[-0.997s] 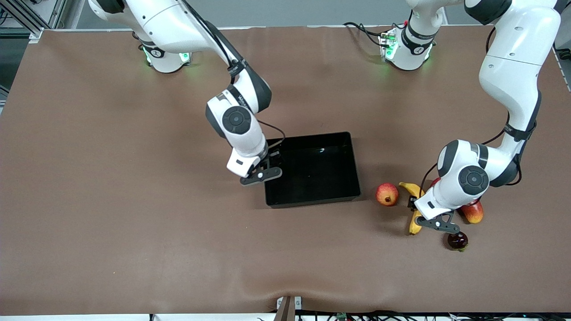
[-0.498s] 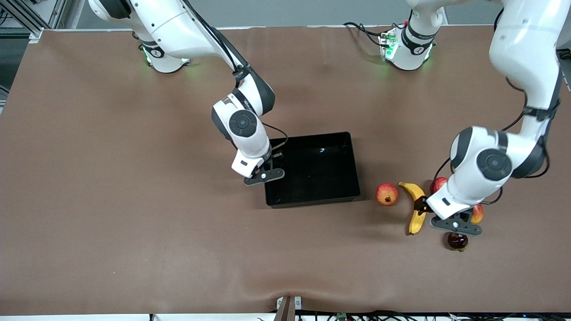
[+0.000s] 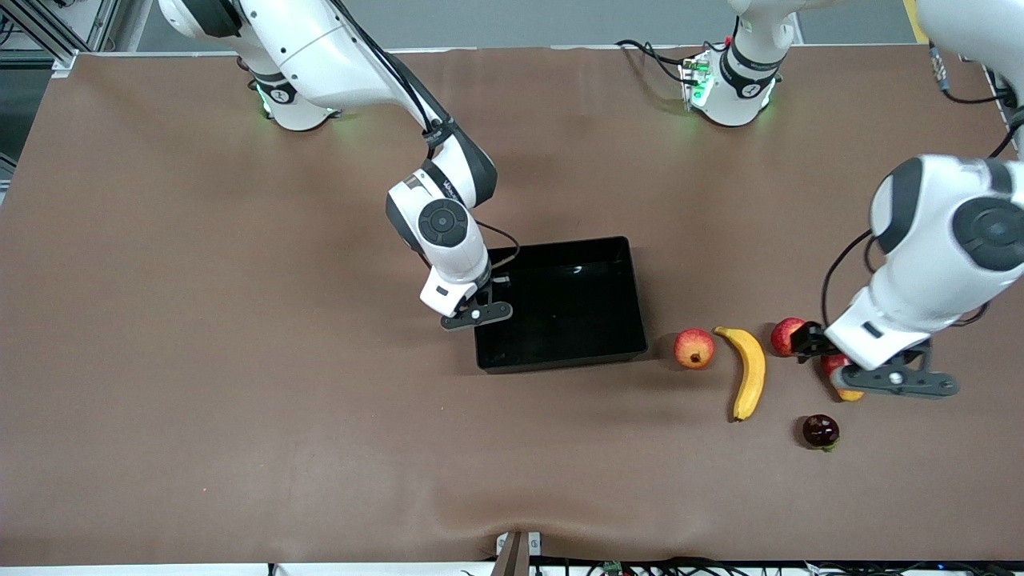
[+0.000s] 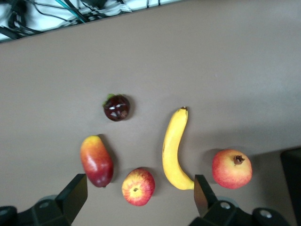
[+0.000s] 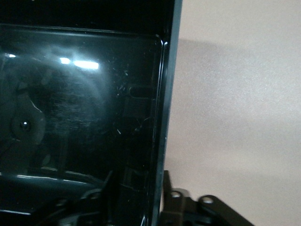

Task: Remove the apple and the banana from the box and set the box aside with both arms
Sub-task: 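Raise the left gripper away while the right gripper grips the box rim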

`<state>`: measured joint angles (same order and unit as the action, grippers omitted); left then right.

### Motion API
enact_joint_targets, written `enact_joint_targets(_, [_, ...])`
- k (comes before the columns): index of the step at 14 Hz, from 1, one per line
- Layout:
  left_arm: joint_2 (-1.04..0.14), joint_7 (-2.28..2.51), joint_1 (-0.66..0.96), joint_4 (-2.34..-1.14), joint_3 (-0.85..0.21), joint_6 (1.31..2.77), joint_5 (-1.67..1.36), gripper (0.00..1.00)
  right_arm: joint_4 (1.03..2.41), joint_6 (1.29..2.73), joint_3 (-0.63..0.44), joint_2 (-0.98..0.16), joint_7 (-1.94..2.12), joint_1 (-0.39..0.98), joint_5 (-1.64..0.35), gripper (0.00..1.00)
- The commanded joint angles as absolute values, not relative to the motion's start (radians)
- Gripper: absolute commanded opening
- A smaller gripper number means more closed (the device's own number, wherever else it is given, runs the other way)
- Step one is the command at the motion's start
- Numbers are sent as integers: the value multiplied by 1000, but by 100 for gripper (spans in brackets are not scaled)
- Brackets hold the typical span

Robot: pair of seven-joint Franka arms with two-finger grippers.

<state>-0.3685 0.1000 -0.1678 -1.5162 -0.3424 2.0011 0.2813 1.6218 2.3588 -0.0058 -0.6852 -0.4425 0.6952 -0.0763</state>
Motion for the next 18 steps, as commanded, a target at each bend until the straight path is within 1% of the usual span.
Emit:
enact_joint_targets(1, [-304, 89, -181, -1493, -347, 1901, 244, 100, 1637, 2378, -12, -683, -457, 704, -95, 0])
enact_joint_targets(7, [-112, 87, -183, -1489, -336, 1639, 156, 100, 1635, 2359, -14, -669, -453, 681, -95, 0])
enact_joint_targets(8, [-88, 87, -183, -1489, -336, 1606, 153, 100, 1635, 2346, -14, -654, -448, 666, -95, 0])
enact_joint_targets(9, [-63, 86, -181, -1491, -336, 1583, 140, 100, 1634, 2301, -15, -632, -445, 644, -95, 0])
enact_joint_targets(14, [0, 92, -173, -1506, -327, 1536, 68, 100, 1640, 2183, -15, -526, -354, 459, -97, 0])
enact_joint_targets(16, [26, 97, -131, -1534, -289, 1534, 63, 100, 1666, 2161, -15, -485, -293, 382, -97, 0])
enact_joint_targets(18, [38, 103, -69, -1539, -235, 1511, 58, 100, 1718, 2177, -15, -453, -181, 306, -97, 0])
